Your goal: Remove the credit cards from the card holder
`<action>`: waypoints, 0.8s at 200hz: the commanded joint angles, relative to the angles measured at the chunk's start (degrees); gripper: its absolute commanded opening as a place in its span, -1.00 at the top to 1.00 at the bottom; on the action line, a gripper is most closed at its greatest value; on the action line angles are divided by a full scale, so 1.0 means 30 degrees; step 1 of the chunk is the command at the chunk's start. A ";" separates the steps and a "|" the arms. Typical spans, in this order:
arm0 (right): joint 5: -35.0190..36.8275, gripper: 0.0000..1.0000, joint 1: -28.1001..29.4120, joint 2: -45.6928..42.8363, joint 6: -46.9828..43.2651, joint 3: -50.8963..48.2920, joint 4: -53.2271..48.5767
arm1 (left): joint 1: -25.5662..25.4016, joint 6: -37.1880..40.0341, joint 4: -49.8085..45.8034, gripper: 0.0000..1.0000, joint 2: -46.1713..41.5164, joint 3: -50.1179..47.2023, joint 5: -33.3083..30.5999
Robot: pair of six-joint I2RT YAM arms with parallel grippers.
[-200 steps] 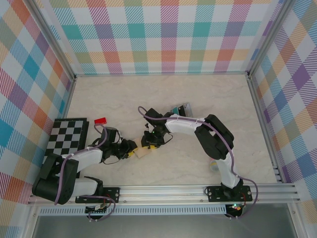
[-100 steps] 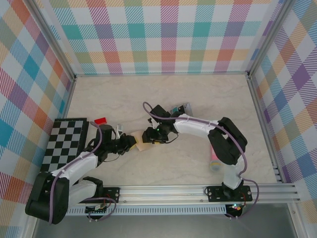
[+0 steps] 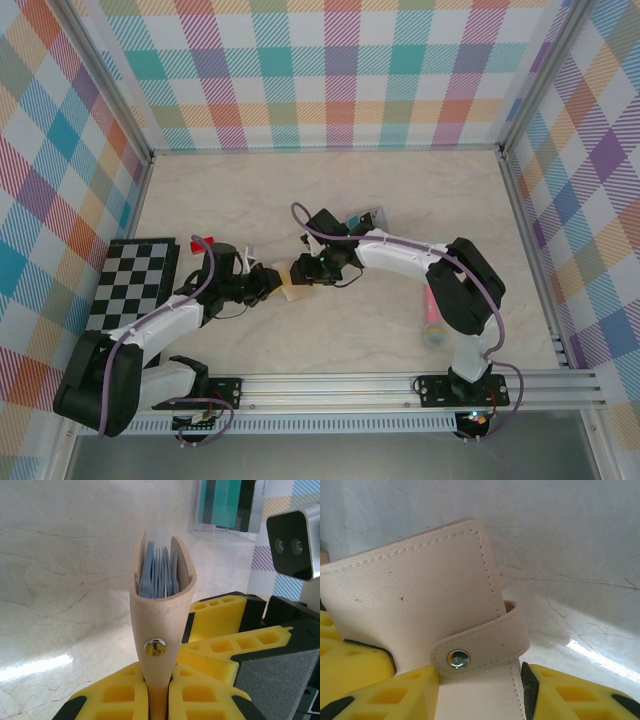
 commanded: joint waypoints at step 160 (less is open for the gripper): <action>0.6129 0.29 -0.0146 0.1863 0.2390 0.1927 -0.4431 | -0.0688 0.0891 -0.1833 1.00 0.1008 0.1119 -0.0759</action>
